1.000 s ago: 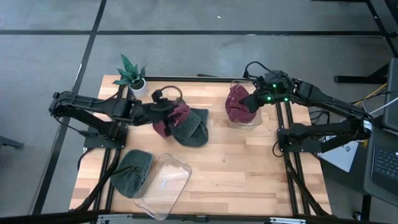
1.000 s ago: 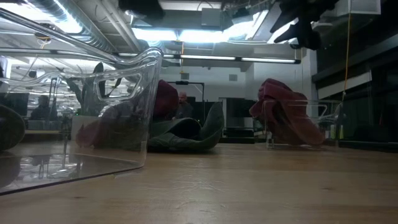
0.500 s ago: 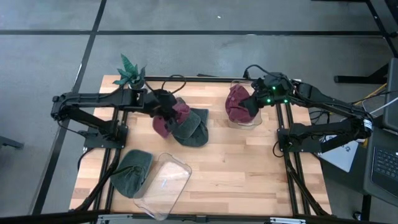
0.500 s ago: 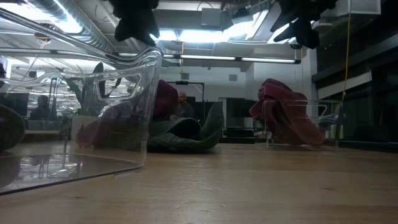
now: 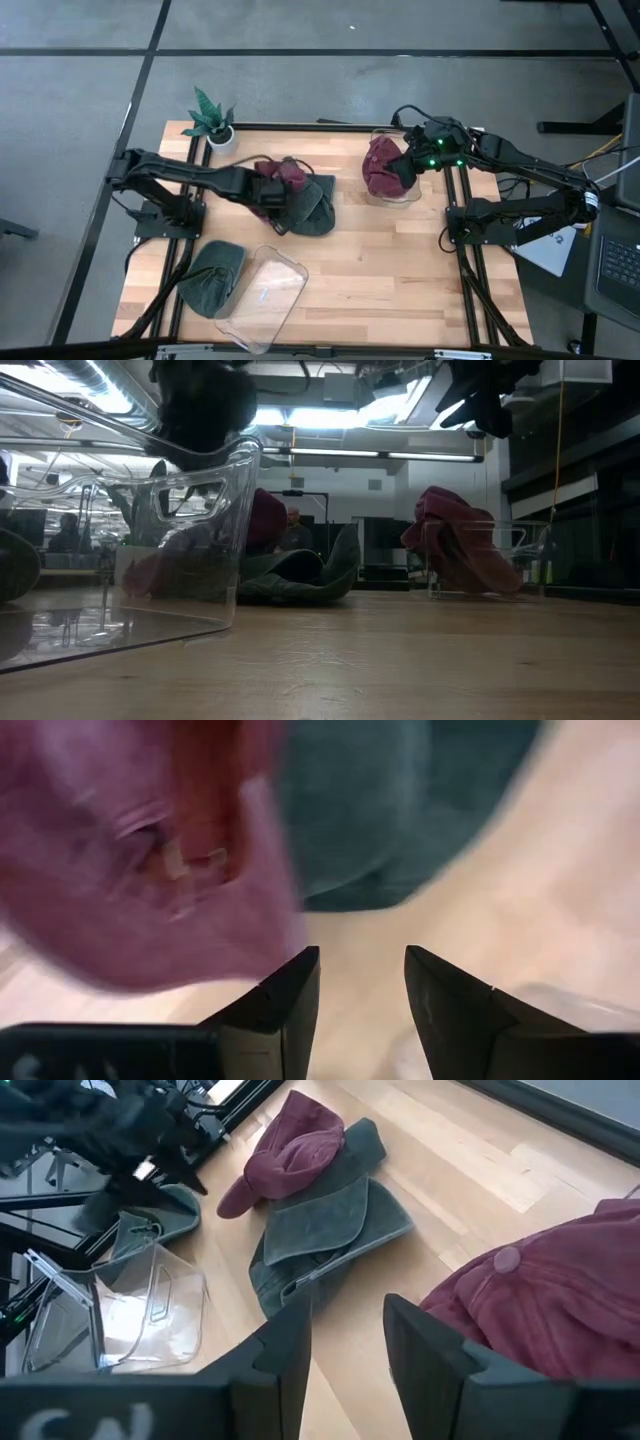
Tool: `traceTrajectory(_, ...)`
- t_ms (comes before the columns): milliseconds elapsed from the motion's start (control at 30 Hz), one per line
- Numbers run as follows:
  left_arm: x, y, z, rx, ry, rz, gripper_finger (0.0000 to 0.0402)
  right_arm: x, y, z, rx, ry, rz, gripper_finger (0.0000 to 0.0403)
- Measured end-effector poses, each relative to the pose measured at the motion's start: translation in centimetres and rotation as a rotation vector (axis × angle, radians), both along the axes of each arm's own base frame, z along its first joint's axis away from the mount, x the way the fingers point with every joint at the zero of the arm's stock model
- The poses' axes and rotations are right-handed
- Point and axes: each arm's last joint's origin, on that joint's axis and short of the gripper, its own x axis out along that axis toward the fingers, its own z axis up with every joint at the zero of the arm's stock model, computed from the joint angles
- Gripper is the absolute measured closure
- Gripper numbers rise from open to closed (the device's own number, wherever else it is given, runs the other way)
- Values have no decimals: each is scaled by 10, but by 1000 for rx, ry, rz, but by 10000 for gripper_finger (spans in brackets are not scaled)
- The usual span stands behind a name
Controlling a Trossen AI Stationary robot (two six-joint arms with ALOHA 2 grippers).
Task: Pick & Place hat
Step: Put the red cap into the top transparent bin
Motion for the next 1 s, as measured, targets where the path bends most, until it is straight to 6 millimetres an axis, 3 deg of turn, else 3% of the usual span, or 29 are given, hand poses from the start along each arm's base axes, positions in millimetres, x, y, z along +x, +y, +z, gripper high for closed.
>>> traceTrajectory(367,16,0,-41,151,180,43,258,0,0,0,-20,5,15,276)
traceTrajectory(500,18,3,-49,131,221,51,266,0,0,0,-23,5,18,276)
traceTrajectory(600,18,4,-48,114,218,53,303,0,0,0,-25,5,19,276)
traceTrajectory(733,13,4,-38,117,203,27,382,0,0,0,-33,8,15,276)
traceTrajectory(1000,0,5,-11,109,95,25,393,0,-1,0,-46,13,3,276)
